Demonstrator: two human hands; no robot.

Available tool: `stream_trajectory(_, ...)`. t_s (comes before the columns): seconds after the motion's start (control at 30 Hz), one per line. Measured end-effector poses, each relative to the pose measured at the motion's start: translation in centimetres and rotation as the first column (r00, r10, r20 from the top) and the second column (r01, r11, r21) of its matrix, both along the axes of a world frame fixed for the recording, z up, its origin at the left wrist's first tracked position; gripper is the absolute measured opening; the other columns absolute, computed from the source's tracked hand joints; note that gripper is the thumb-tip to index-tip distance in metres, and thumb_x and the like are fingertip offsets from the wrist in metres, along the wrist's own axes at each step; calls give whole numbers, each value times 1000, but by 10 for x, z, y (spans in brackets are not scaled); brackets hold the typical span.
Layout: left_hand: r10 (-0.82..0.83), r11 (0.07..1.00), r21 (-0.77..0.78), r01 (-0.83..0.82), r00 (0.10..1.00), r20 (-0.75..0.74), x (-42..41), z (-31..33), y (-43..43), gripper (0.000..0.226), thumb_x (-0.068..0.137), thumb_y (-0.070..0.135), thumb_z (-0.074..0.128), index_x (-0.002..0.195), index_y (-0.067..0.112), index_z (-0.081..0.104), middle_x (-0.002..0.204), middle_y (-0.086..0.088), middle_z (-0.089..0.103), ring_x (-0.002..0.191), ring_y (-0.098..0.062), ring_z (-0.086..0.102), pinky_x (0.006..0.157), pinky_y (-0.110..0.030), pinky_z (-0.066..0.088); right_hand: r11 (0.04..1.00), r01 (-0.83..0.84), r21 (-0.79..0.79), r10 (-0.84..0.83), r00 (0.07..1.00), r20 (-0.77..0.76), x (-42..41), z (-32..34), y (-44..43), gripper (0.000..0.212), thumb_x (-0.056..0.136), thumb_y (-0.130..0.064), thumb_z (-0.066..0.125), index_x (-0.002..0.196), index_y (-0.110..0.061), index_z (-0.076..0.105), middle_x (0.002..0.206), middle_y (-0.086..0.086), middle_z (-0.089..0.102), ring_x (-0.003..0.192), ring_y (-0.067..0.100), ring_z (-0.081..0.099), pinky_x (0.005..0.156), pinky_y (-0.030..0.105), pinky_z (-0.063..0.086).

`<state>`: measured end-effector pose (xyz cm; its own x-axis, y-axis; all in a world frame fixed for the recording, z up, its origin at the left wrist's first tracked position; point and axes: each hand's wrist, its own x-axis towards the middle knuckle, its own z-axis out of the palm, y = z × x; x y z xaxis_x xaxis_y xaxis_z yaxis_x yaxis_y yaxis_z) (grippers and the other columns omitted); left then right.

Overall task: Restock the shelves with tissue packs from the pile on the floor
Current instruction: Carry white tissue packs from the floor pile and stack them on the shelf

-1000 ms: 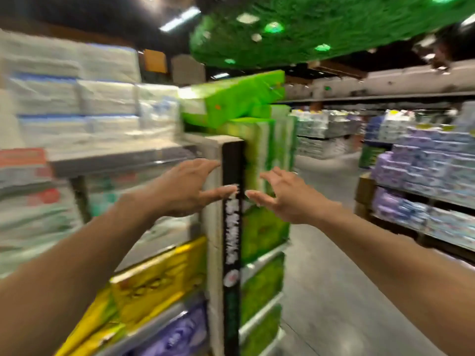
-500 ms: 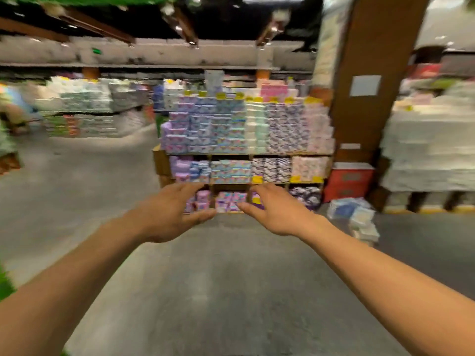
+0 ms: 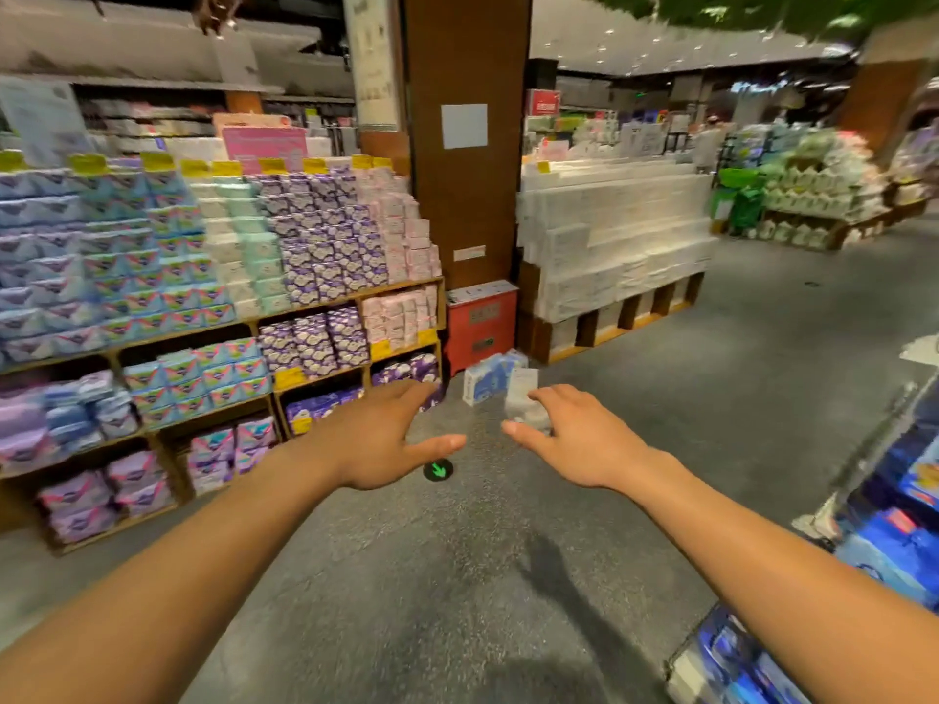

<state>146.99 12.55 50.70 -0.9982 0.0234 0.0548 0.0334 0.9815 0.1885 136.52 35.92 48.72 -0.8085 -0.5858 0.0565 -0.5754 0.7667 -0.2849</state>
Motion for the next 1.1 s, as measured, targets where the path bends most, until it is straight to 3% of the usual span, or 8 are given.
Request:
stream_trajectory(0.23, -51, 996, 77, 50, 999, 2, -221, -11, -40, 94, 82, 83, 33, 158, 29, 19, 161, -1, 31, 145, -20, 32, 115, -35, 30, 992, 126, 13, -126, 992, 4, -214, 10, -14, 74, 98, -67, 42, 150, -14, 41, 154, 12, 44, 140, 31, 42, 112, 43, 39)
stream_trajectory(0.37, -64, 991, 122, 62, 998, 18, -337, -21, -63, 91, 85, 80, 38, 158, 28, 21, 161, 0, 31, 144, -21, 33, 113, -35, 31, 985, 168, 46, -171, 984, 56, -333, 16, -35, 82, 97, -68, 43, 158, -14, 31, 162, 9, 33, 148, 28, 32, 116, 40, 31)
stream_trajectory(0.53, -119, 983, 136, 120, 993, -12, -505, -49, -103, 90, 84, 86, 37, 154, 30, 29, 148, 4, 45, 133, -20, 45, 108, -37, 40, 981, 189, 45, -192, 979, 73, -486, -12, -79, 86, 94, -72, 42, 156, -14, 34, 161, 9, 35, 147, 29, 33, 118, 43, 33)
stream_trajectory(0.73, -185, 974, 138, 179, 982, 36, -712, -70, -137, 101, 78, 92, 28, 157, 29, 22, 160, 3, 33, 143, -21, 36, 115, -41, 35, 979, 202, 41, -204, 977, 61, -664, -40, -116, 79, 96, -67, 45, 152, -13, 39, 154, 12, 43, 141, 30, 40, 113, 42, 35)
stream_trajectory(0.87, -216, 970, 133, 204, 973, 84, -834, -65, -133, 92, 86, 81, 35, 157, 25, 24, 161, 1, 30, 145, -21, 31, 116, -38, 32, 964, 265, 21, -265, 961, 82, -782, -41, -118, 75, 96, -64, 51, 152, -14, 41, 155, 10, 43, 141, 29, 41, 114, 44, 37)
stream_trajectory(1.0, -173, 978, 136, 160, 981, 88, -950, -74, -124, 105, 76, 92, 24, 159, 26, 20, 163, 1, 28, 146, -21, 30, 118, -40, 31, 966, 255, 45, -258, 961, 97, -907, -52, -104, 70, 95, -66, 51, 142, -14, 47, 143, 11, 51, 127, 28, 50, 104, 46, 46)
stream_trajectory(1.1, -108, 982, 165, 90, 989, 103, -1024, -96, -108, 101, 78, 88, 30, 158, 27, 20, 162, 2, 29, 145, -22, 31, 116, -39, 32, 984, 172, 41, -175, 980, 90, -1004, -64, -96, 70, 96, -64, 51, 145, -14, 45, 148, 10, 48, 132, 28, 47, 107, 44, 44)
